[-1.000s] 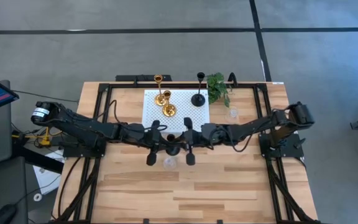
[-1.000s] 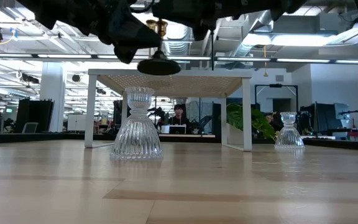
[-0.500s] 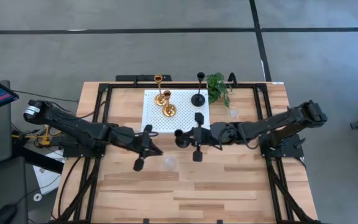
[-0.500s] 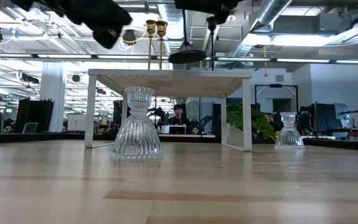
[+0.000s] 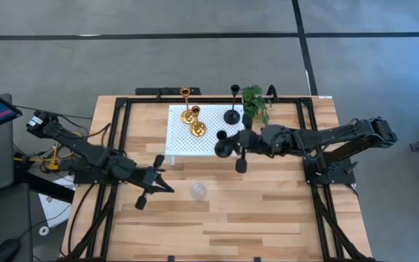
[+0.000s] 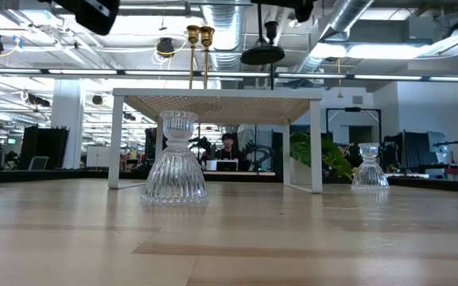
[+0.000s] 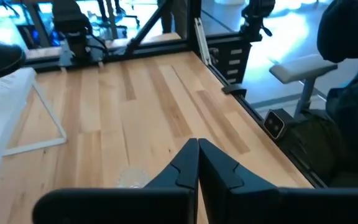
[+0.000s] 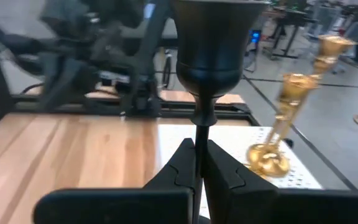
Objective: Pick & Place candle stick holders
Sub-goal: Put the black candle holder on the shelf
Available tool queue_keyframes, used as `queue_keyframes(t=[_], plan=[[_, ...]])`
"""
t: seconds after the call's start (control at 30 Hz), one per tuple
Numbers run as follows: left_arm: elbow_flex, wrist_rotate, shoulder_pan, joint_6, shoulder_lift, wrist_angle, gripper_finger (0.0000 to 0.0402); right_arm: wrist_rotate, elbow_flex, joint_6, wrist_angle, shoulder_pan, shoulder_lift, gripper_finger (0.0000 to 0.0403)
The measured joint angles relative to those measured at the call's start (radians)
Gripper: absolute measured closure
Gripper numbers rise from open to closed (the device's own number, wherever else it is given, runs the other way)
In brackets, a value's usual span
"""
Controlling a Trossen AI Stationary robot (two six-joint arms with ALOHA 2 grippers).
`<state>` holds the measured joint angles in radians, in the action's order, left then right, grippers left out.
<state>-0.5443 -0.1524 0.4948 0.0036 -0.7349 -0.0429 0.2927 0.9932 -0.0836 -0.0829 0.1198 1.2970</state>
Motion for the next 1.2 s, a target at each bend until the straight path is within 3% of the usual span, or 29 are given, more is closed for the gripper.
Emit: queue_keyframes(t=[0.2, 0.63, 0.8, 1.2], plan=[[0.027, -0.037, 0.036, 0.000, 0.062, -0.003, 0.0395, -0.005, -0.054, 0.033, -0.035, -0.081, -0.017, 0.0403], [0.038, -0.052, 0.038, 0.006, 0.073, -0.012, 0.0395, -0.107, -0.297, 0.129, -0.322, -0.257, -0.124, 0.0403], [0.038, -0.064, 0.035, 0.046, 0.072, -0.024, 0.0396, -0.184, -0.302, 0.156, -0.352, -0.309, -0.100, 0.0403], [0.038, -0.065, 0.034, 0.048, 0.072, -0.032, 0.0396, -0.196, -0.301, 0.172, -0.367, -0.339, -0.032, 0.0403]])
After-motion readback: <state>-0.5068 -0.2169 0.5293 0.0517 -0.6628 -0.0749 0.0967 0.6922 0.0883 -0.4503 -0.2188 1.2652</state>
